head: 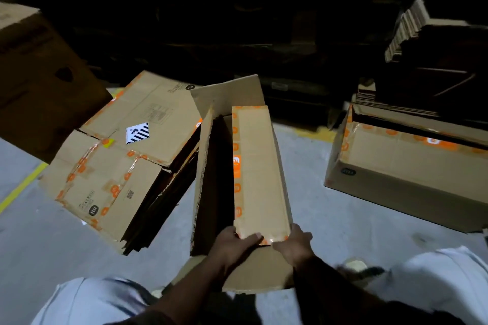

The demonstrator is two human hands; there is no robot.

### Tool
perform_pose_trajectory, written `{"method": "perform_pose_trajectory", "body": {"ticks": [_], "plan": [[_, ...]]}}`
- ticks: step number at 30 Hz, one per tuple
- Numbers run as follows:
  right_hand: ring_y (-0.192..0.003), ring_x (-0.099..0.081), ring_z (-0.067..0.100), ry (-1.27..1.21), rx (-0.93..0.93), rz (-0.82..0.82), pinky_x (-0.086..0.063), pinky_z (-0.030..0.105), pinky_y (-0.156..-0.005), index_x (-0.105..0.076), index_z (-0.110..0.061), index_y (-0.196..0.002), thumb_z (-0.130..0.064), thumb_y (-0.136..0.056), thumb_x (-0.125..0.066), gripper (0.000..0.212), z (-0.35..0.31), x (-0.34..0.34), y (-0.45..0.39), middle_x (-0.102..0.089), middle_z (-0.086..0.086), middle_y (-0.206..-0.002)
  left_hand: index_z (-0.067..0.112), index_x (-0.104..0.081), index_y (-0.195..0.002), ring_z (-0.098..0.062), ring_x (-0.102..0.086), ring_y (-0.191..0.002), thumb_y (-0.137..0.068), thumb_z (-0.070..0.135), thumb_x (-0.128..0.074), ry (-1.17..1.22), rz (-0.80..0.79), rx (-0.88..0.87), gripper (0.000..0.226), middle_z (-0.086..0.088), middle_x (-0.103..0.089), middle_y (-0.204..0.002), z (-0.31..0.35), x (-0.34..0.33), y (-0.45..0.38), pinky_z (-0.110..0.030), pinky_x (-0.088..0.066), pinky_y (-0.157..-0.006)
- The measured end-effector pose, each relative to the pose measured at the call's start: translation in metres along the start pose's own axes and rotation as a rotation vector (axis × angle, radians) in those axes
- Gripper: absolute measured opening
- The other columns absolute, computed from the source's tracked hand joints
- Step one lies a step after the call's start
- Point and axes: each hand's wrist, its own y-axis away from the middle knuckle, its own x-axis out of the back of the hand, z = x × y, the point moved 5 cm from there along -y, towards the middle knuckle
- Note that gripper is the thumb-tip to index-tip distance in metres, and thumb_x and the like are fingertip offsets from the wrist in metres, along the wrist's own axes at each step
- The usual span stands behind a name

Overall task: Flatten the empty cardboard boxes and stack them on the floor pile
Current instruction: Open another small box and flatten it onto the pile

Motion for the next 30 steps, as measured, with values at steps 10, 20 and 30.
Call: {"method": "perform_pose_trajectory", "body": {"ticks": [10, 20, 30], "plan": [[-0.110, -0.058, 0.028, -0.321, 0.386, 0.204, -0.046, 0.021, -0.076, -0.054, -0.014, -0.123, -0.010, -0.096, -0.059, 0.028, -0.061, 0.038, 0.070, -0.051, 0.008, -0.123, -0.001, -0.064, -0.119, -0.028, -0.070, -0.110, -0.091, 0.018, -0.074, 0.368, -0.269, -0.311, 0.035, -0.017, -0.073, -0.113, 0.087, -0.048, 0.055, -0.032, -0.055, -0.093], [-0.080, -0.067, 0.022, -0.602, 0.254, 0.305, -0.055, 0.038, -0.076, -0.071, -0.024, -0.095, -0.037, -0.098, -0.055, 0.021, -0.046, 0.087, 0.071, -0.072, 0.007, -0.096, -0.012, -0.071, -0.092, -0.037, -0.066, -0.072, -0.101, 0.025, -0.055, 0.382, -0.025, -0.161, 0.041, -0.032, -0.067, -0.082, 0.105, -0.017, 0.063, -0.040, -0.057, -0.066], [-0.096, -0.065, 0.038, -1.038, -0.157, 0.444, -0.060, 0.053, -0.075, -0.063, -0.006, -0.113, -0.056, -0.037, -0.087, 0.094, 0.021, 0.135, 0.010, -0.057, 0.016, -0.125, 0.006, -0.065, -0.093, -0.029, -0.060, -0.075, -0.095, 0.036, -0.062, 0.767, -0.246, -0.029, 0.030, -0.014, -0.060, -0.079, 0.078, 0.074, 0.076, -0.037, -0.056, -0.073]]}}
